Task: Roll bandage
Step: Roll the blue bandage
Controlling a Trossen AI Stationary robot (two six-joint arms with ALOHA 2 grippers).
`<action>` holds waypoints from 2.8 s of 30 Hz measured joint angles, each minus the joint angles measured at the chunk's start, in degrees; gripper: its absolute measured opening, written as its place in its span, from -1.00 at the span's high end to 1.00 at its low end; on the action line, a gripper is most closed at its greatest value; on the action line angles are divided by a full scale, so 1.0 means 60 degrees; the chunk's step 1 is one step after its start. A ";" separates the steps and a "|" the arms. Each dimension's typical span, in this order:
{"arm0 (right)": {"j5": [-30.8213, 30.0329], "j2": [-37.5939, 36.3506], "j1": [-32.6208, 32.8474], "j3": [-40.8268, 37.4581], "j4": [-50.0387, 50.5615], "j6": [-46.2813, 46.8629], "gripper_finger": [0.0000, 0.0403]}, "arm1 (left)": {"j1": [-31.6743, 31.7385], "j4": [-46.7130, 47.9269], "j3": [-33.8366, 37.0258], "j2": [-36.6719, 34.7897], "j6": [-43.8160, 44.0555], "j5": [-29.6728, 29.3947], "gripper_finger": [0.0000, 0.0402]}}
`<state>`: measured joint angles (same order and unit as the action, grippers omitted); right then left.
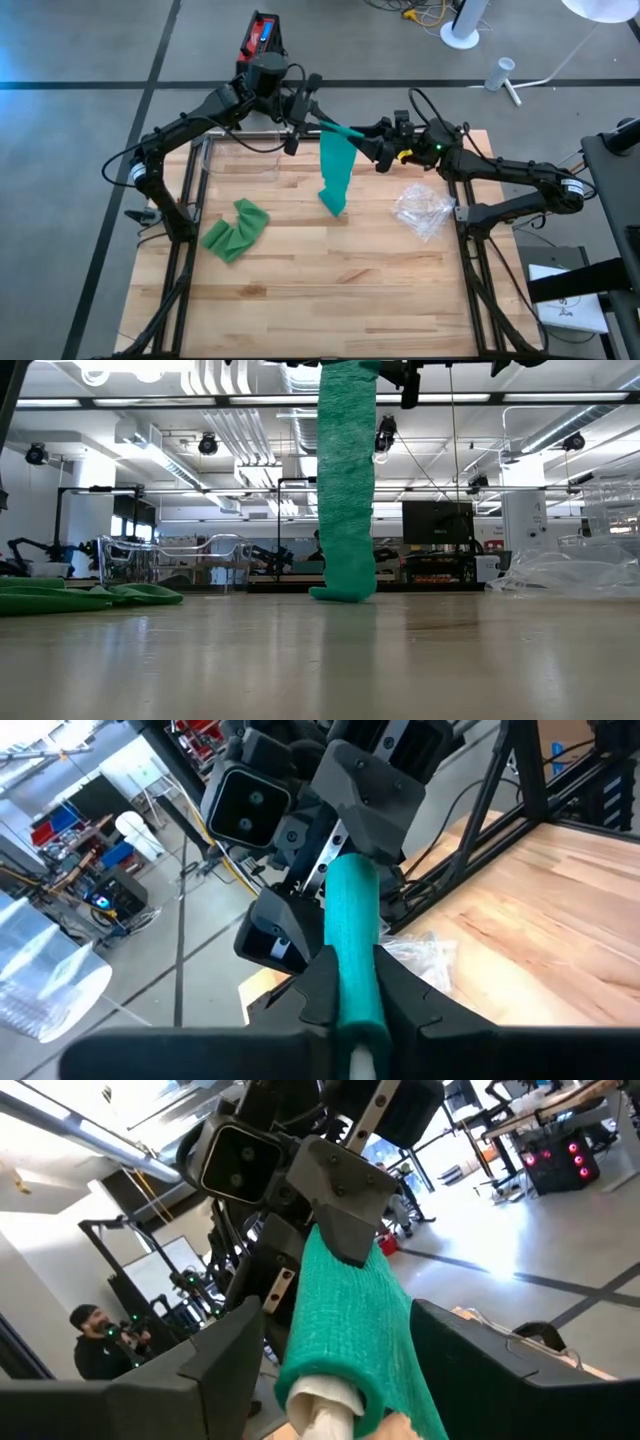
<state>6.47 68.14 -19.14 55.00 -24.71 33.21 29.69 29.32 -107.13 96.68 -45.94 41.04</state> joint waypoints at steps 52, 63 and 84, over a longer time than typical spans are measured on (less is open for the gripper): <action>0.0023 -0.0044 0.0026 0.0000 0.0549 -0.4605 0.87 | 0.0141 0.1032 0.0011 -0.0022 0.2616 0.0158 -0.43; -0.0042 -0.0033 0.0015 -0.0004 0.0465 -0.5626 0.86 | 0.0124 0.0660 0.0011 -0.0066 0.3690 0.0262 -0.74; 0.0107 -0.0015 0.0018 -0.0004 0.0280 -0.5477 0.84 | 0.0131 0.0261 0.0011 0.0157 0.5096 0.0199 0.61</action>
<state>7.11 68.05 -19.03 54.98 -23.03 0.35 30.48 30.89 -107.07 97.62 -15.36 42.23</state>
